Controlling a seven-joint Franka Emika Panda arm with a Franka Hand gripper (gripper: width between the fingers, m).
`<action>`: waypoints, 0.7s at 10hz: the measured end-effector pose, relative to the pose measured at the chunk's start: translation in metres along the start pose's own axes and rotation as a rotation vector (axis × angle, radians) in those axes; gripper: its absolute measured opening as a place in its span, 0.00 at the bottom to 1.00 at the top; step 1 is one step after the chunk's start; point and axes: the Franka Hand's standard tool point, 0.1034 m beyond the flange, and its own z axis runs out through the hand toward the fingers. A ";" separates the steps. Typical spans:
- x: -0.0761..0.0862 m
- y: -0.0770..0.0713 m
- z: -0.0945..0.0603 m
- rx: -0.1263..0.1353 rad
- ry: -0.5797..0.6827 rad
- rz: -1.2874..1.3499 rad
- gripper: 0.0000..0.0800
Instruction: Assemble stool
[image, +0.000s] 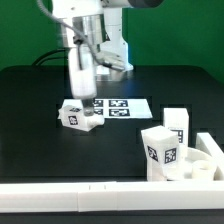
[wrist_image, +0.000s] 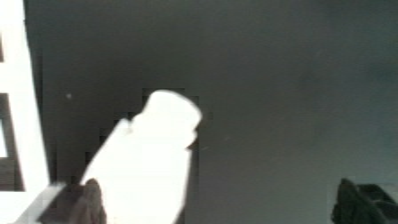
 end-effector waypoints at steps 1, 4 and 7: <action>0.008 0.012 0.003 0.009 0.020 0.027 0.81; 0.009 0.012 0.007 0.011 0.026 0.050 0.81; -0.002 0.013 0.013 0.002 0.028 0.039 0.81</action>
Offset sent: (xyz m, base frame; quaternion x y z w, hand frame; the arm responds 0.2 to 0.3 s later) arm 0.0123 -0.0036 -0.0114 0.0198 0.0052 0.0109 0.9997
